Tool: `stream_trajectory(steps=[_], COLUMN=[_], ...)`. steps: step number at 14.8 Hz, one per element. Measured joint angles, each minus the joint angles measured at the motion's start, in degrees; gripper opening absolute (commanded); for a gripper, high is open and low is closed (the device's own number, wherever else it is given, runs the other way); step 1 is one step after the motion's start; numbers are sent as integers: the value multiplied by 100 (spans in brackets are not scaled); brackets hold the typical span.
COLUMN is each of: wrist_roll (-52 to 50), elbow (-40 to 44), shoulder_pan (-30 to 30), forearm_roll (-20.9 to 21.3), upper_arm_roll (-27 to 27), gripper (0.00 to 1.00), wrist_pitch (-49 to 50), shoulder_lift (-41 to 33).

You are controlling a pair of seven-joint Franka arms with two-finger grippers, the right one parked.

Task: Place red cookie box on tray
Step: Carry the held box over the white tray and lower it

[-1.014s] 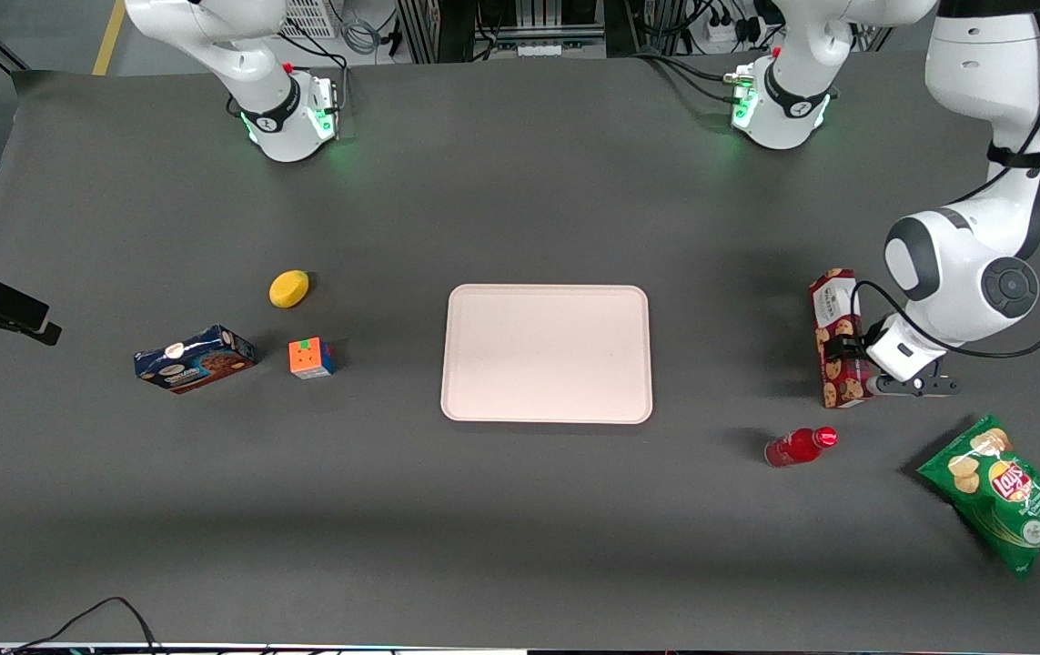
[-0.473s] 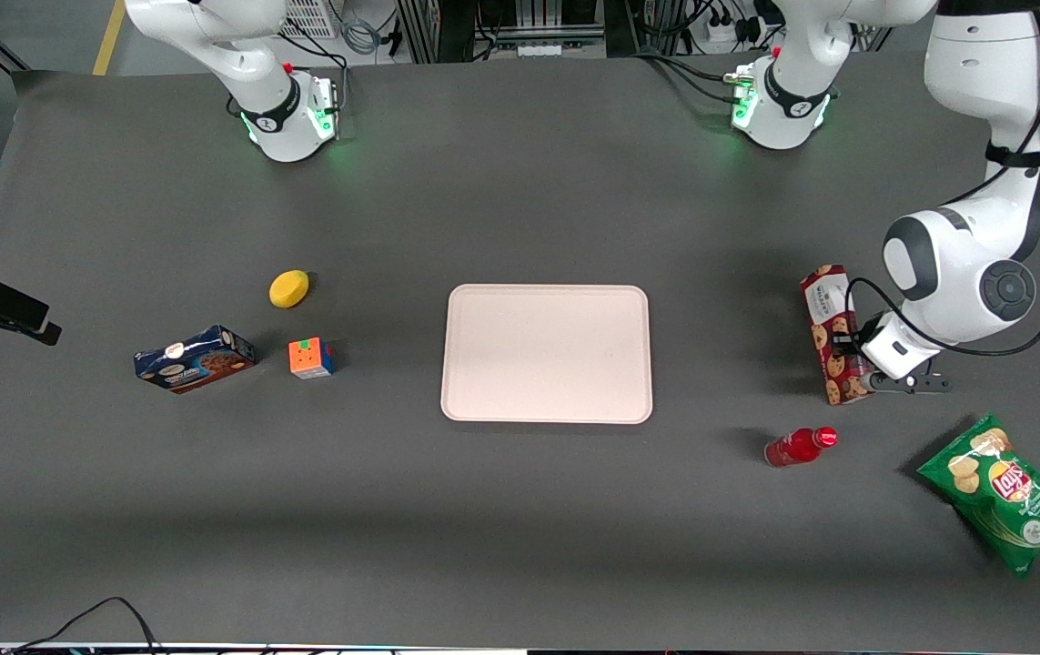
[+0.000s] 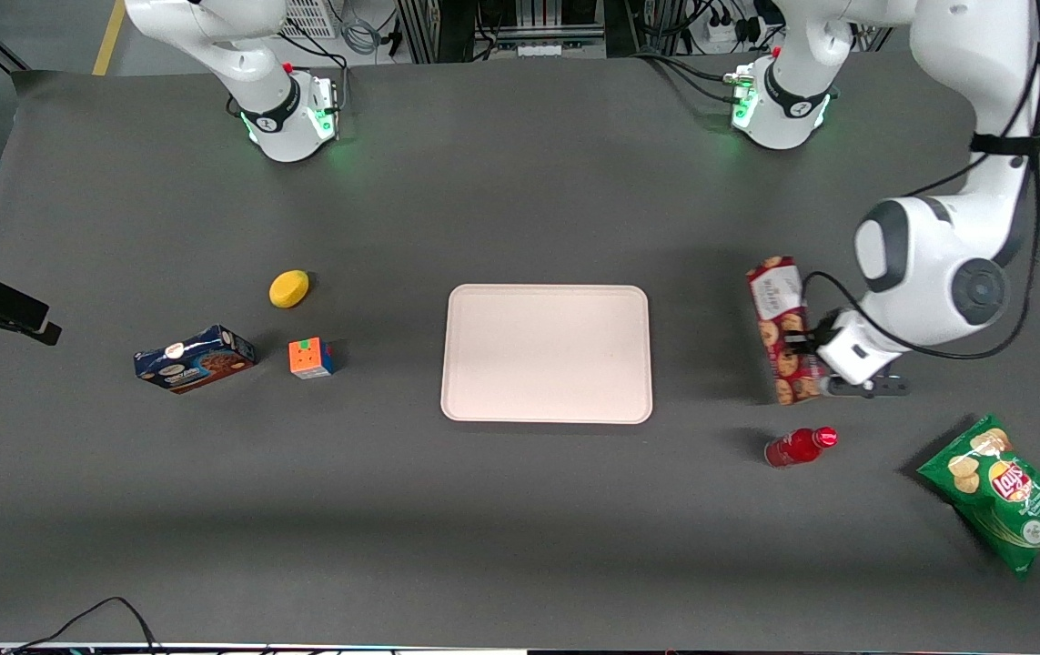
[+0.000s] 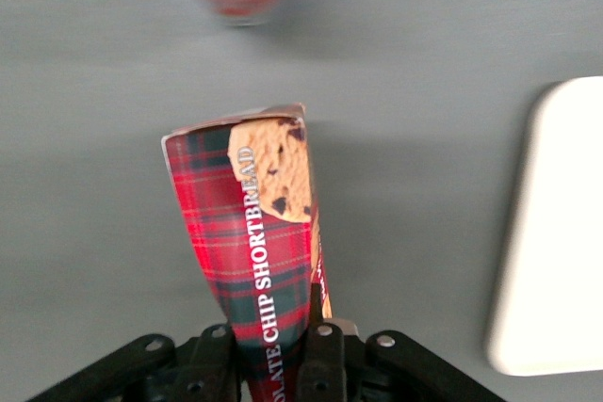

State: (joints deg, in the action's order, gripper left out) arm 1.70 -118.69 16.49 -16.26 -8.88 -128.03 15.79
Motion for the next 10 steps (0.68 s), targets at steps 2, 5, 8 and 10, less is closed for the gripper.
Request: stream_trajectory(steps=[2, 5, 8, 10], wrist_roll=[-627, -1434, -1990, -2243], elbow=[136, 470, 801, 973], shoulder_pan=[25, 106, 293, 466], forearm_roll=[10, 374, 945, 1288], upper_arm_roll=[547, 1220, 1611, 1734], gripper=[0, 0, 0, 0], wrist_pitch=[-6, -59, -365, -693], shoulder_lift=[-81, -3, 349, 708])
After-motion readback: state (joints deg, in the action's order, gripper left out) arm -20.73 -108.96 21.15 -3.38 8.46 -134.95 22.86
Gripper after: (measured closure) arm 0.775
